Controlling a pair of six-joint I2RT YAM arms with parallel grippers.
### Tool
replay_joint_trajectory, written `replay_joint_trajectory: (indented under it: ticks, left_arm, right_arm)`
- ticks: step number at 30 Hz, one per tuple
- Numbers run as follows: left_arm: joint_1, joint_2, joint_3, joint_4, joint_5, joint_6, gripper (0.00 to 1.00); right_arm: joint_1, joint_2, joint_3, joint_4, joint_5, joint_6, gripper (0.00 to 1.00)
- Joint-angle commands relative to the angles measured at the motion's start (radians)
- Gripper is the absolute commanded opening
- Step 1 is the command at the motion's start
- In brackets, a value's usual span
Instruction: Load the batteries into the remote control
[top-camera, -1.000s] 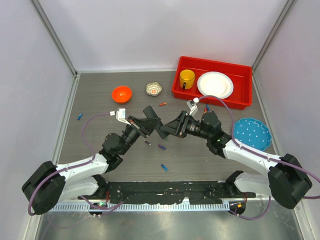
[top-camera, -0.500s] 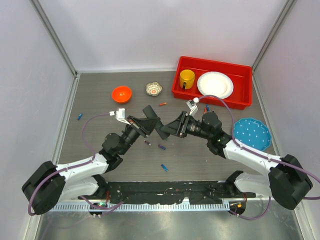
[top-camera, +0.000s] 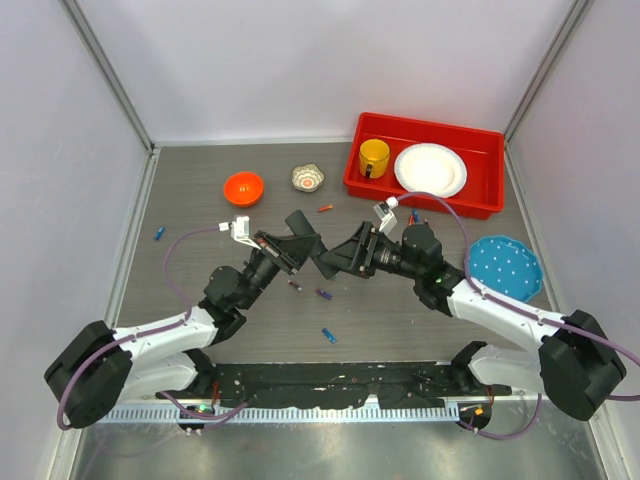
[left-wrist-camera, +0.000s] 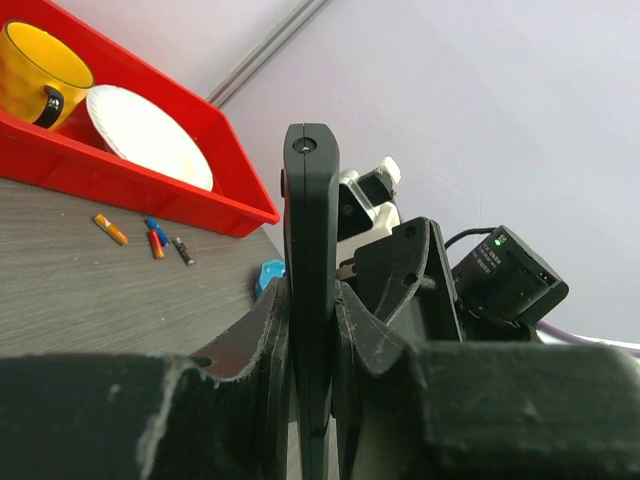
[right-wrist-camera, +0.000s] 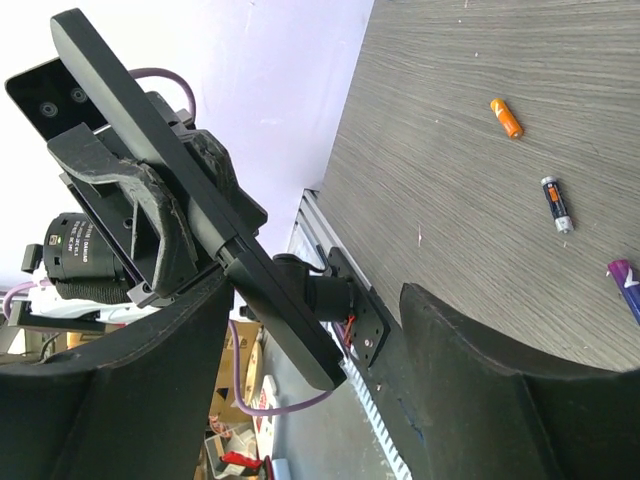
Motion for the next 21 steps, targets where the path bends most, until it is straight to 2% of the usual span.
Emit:
replay_joint_trajectory:
  ticks: [1,5,8,16,17,21]
  left_arm:
    - [0.001,0.001,0.009,0.091,-0.007,-0.006,0.0]
    - [0.001,0.006,-0.005,0.094,-0.019,-0.021,0.0]
    - [0.002,0.024,-0.017,0.114,-0.029,-0.043,0.0]
    - [0.001,0.081,-0.02,0.173,-0.047,-0.106,0.0]
    - [0.001,0.086,-0.021,0.173,-0.062,-0.116,0.0]
    - [0.004,0.083,-0.012,0.087,-0.078,-0.172,0.0]
  right_arm:
    - [0.004,-0.03,0.055,-0.014,0.014,0.001,0.75]
    - [0.003,-0.048,0.075,-0.029,0.017,0.005,0.83]
    - [0.0,-0.063,0.113,-0.119,0.02,-0.025,0.89]
    - [-0.008,-0.094,0.219,-0.317,0.003,-0.149,0.9]
    - [-0.008,-0.103,0.246,-0.488,0.033,-0.255,0.9]
    - [-0.008,-0.146,0.375,-0.874,0.298,-0.505,0.9]
